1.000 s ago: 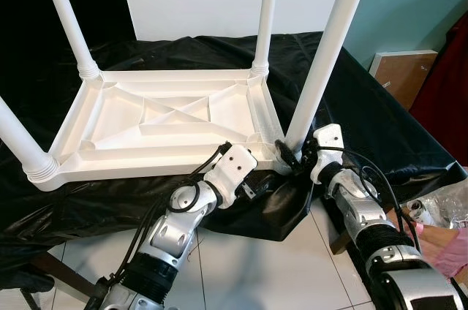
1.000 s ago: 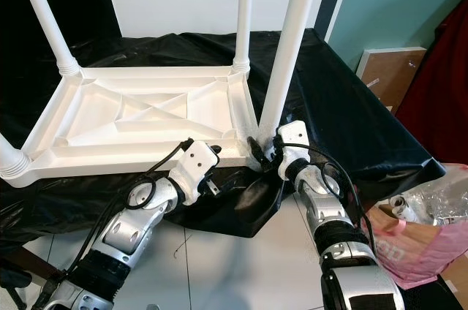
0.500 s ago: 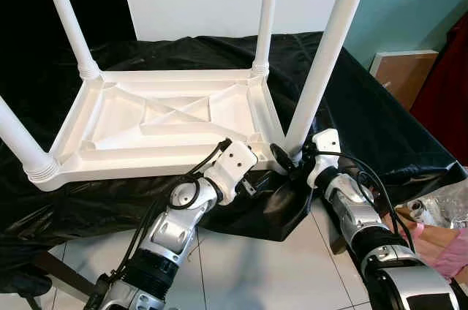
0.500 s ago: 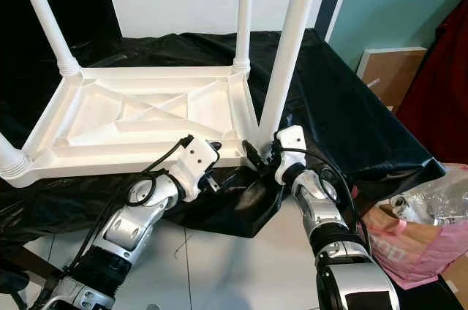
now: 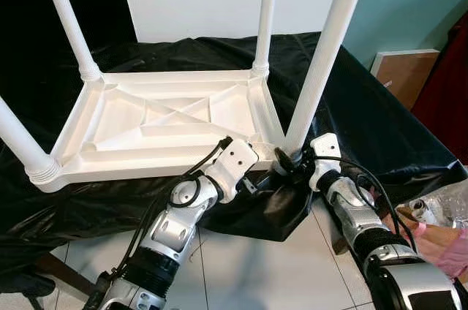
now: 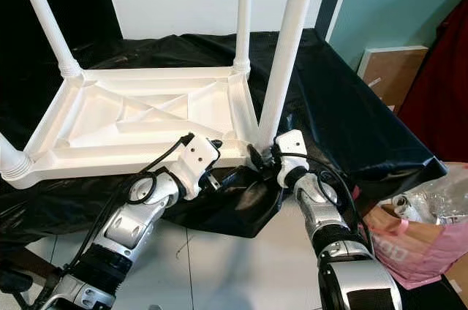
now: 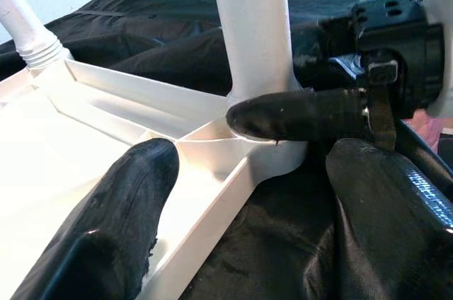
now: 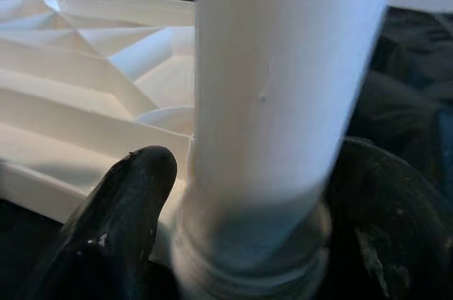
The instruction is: Building children table
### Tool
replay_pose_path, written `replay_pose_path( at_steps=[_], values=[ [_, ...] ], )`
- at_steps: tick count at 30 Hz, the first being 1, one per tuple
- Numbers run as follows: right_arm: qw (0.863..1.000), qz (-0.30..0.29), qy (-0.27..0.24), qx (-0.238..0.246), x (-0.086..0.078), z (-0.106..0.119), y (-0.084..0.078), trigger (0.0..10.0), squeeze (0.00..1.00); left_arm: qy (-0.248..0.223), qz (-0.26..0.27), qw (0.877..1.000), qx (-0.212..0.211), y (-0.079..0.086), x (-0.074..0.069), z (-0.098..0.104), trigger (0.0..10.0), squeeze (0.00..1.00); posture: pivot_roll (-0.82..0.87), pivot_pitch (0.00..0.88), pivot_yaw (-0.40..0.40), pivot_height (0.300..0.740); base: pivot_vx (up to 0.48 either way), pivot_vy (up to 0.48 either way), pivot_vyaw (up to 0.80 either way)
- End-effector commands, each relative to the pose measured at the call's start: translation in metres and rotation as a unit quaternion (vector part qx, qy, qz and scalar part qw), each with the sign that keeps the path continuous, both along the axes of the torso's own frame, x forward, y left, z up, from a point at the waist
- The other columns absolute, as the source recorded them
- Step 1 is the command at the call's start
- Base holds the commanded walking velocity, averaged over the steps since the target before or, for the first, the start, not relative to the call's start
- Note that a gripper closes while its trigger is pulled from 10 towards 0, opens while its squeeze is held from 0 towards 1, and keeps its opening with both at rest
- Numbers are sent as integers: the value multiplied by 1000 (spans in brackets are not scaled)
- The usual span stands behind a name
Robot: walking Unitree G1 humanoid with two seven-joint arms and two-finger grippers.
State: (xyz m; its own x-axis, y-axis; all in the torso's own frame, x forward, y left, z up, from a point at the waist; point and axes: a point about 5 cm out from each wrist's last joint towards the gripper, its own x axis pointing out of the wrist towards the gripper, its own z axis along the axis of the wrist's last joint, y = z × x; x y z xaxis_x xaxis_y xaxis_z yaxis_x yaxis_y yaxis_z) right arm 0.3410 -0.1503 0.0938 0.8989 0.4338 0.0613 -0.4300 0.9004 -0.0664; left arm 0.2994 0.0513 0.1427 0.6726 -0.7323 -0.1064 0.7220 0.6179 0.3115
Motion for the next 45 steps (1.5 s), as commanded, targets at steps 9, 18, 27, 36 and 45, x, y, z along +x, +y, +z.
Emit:
replay_pose_path(
  at_steps=[9, 18, 27, 36, 45],
  values=[
    [999, 33, 23, 13, -7, -10, 6, 10000, 0, 0, 0, 1000, 6, 1, -1, -3, 10000, 0, -11, 0, -25, 740, 0, 0, 0],
    [996, -72, 11, 51, -3, -8, 5, 10000, 0, -1, 0, 1000, 8, 1, -1, -2, 10000, 0, -9, 0, -25, 740, 0, 0, 0],
    [996, -65, 1, 57, -5, -7, 18, 10000, 0, 2, -5, 1000, 7, -2, -2, -3, 10000, 0, -12, 0, -22, 740, 0, 0, 0],
    [1000, 23, -18, 0, 0, 4, 11, 10000, 0, -1, -5, 1000, 7, -1, 0, -1, 10000, 0, -14, 0, -18, 740, 0, 0, 0],
    [996, 72, -15, -53, 10, 17, 5, 10000, 0, -3, -7, 1000, 7, -3, 1, -1, 10000, 0, -21, 0, -20, 740, 0, 0, 0]
  ],
)
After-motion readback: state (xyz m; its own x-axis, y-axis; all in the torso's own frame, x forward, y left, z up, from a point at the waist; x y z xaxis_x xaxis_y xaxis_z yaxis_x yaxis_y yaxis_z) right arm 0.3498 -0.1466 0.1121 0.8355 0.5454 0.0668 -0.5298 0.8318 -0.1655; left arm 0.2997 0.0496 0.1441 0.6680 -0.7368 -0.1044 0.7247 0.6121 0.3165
